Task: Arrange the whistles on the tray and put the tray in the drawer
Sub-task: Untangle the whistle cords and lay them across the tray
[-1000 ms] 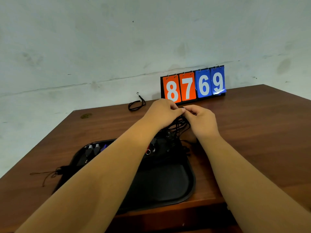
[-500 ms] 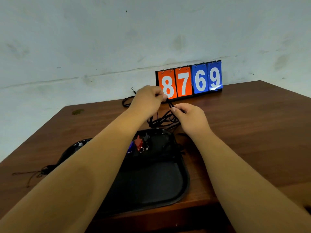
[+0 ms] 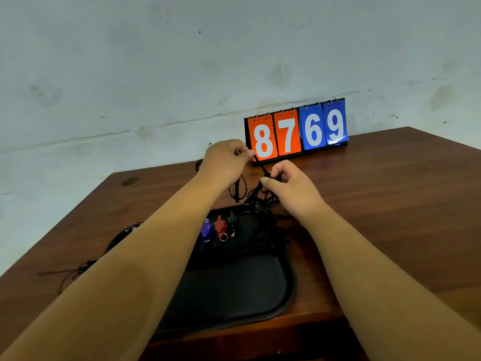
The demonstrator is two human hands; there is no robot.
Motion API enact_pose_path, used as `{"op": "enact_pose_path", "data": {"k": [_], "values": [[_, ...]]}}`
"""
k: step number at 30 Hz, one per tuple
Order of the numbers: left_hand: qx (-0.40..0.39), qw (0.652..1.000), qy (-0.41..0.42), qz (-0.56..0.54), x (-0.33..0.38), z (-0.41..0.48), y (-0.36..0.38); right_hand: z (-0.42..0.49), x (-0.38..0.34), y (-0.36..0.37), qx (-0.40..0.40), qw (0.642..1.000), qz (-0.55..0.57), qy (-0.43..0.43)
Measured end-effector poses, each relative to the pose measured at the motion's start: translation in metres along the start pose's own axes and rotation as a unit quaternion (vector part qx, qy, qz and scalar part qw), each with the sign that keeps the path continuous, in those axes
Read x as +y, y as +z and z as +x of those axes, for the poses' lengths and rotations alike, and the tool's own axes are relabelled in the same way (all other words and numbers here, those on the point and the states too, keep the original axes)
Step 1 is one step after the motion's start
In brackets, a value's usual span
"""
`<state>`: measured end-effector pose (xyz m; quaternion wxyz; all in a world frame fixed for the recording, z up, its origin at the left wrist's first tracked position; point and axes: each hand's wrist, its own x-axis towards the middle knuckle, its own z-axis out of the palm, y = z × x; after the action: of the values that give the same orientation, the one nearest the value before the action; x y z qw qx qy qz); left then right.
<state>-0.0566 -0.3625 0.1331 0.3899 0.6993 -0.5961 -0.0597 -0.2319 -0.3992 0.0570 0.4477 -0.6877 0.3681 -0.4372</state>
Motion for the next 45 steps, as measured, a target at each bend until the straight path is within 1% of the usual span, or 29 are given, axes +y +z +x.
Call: {"op": "enact_pose_path", "data": {"k": [3, 6, 8, 11, 16, 20, 23, 27, 31, 35, 36, 40, 45], "values": [[0.014, 1.0, -0.005, -0.01, -0.001, 0.003, -0.002, -0.001, -0.001, 0.001, 0.003, 1.0, 0.011, -0.01], [0.019, 0.999, -0.016, -0.026, -0.002, 0.006, -0.006, 0.001, -0.001, 0.002, 0.033, 0.999, 0.032, -0.021], [0.033, 0.999, -0.022, -0.035, -0.005, 0.008, -0.008, 0.003, 0.001, 0.0, 0.056, 0.997, 0.045, -0.005], [0.056, 0.996, -0.034, -0.057, -0.009, 0.012, -0.013, 0.006, 0.003, -0.003, 0.091, 0.994, 0.043, 0.05], [0.09, 0.993, -0.037, -0.069, -0.012, 0.014, -0.026, 0.007, 0.005, -0.007, 0.135, 0.984, -0.034, 0.116], [0.106, 0.991, -0.047, -0.068, -0.013, 0.014, -0.039, 0.009, 0.01, -0.009, 0.163, 0.97, -0.122, 0.133], [0.118, 0.99, -0.045, -0.066, -0.013, 0.011, -0.049, 0.008, 0.014, -0.012, 0.183, 0.96, -0.159, 0.142], [0.121, 0.991, -0.031, -0.041, -0.009, 0.004, -0.057, 0.008, 0.014, -0.012, 0.184, 0.952, -0.185, 0.163], [0.124, 0.992, -0.017, -0.031, -0.003, -0.002, -0.06, 0.007, 0.013, -0.014, 0.168, 0.948, -0.203, 0.176], [0.204, 0.979, 0.01, -0.01, 0.004, -0.003, -0.063, 0.009, 0.01, -0.011, 0.144, 0.933, -0.277, 0.177], [0.208, 0.978, 0.014, -0.011, 0.006, -0.003, -0.062, 0.01, 0.01, -0.01, 0.137, 0.932, -0.284, 0.177], [0.154, 0.987, 0.03, 0.022, 0.012, 0.0, -0.058, 0.007, 0.011, -0.013, 0.117, 0.949, -0.249, 0.154], [0.105, 0.993, 0.055, -0.008, 0.018, -0.002, -0.048, -0.001, 0.002, -0.01, 0.105, 0.956, -0.251, 0.111]]}}
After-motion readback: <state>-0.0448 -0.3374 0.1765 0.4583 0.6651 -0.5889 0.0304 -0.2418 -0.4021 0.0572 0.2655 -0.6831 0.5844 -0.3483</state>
